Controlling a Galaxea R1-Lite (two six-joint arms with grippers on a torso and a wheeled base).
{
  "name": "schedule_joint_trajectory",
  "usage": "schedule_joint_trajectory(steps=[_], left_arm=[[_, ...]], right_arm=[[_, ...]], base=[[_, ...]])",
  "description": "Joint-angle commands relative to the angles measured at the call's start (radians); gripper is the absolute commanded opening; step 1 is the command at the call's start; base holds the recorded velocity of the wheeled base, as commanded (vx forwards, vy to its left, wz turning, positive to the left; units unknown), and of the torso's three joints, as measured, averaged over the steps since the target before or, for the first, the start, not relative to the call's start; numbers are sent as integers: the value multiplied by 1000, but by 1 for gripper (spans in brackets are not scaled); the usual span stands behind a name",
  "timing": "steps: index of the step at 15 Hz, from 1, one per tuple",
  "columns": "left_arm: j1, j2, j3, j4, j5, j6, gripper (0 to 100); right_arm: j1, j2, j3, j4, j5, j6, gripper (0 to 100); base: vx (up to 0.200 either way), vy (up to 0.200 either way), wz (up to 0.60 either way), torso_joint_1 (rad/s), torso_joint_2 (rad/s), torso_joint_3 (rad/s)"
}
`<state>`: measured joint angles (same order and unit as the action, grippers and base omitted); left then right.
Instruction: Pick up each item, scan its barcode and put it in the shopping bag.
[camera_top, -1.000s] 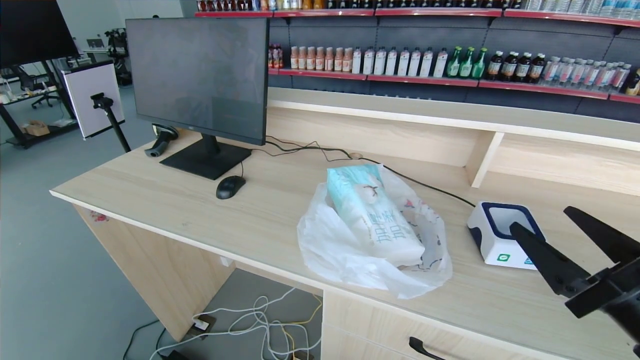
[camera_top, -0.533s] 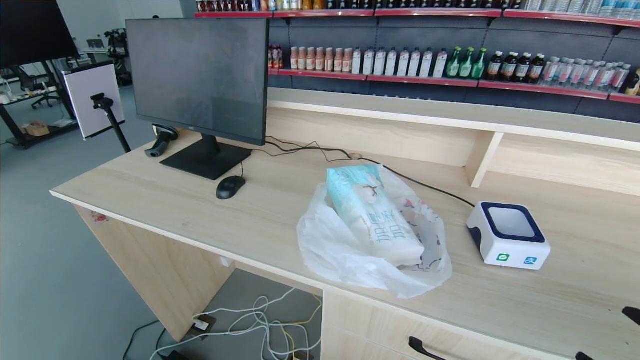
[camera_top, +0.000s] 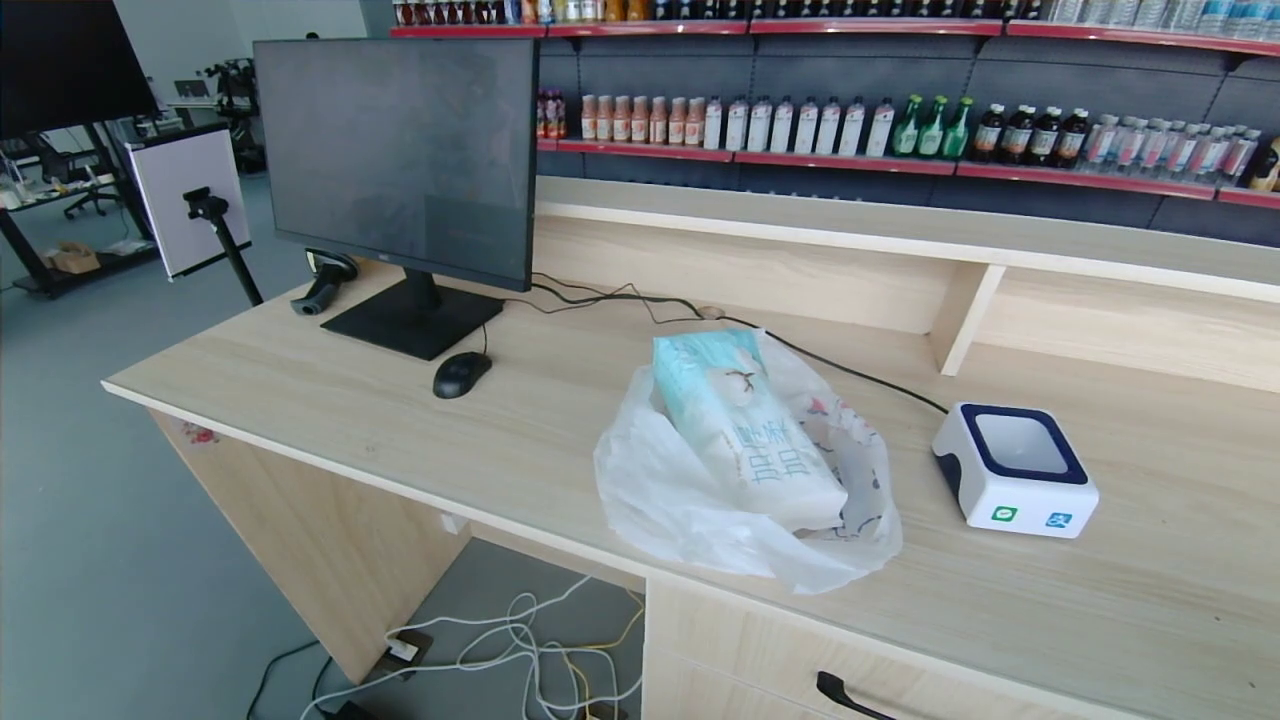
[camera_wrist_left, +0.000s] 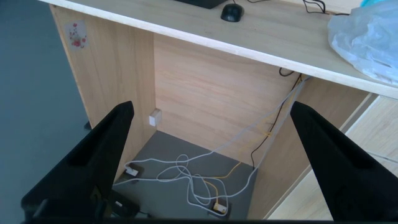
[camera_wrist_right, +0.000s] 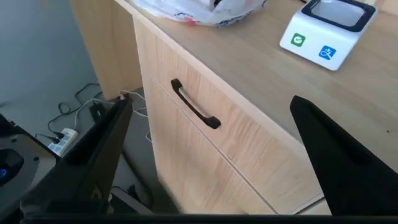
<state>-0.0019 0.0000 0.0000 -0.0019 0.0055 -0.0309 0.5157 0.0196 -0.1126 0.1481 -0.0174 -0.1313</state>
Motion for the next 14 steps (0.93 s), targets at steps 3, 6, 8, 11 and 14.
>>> schedule_joint_trajectory(steps=[3, 6, 8, 11, 14], left_arm=[[0, 0, 0, -3, 1, -1, 100], [2, 0, 0, -3, 1, -4, 100], [0, 0, 0, -3, 1, -1, 100], [0, 2, 0, -3, 1, -4, 100], [0, 2, 0, -3, 1, -6, 100]], right_arm=[[-168, 180, 42, -61, -133, 1, 100], [-438, 168, 91, -154, -154, 84, 100], [-488, 131, 102, -174, -108, 91, 100], [-457, 65, 113, -236, -91, 30, 100], [-457, 65, 113, -228, -87, 48, 100]], base=[[0, 0, 0, 0, 0, 0], [0, 0, 0, 0, 0, 0], [0, 0, 0, 0, 0, 0], [0, 0, 0, 0, 0, 0], [0, 0, 0, 0, 0, 0]])
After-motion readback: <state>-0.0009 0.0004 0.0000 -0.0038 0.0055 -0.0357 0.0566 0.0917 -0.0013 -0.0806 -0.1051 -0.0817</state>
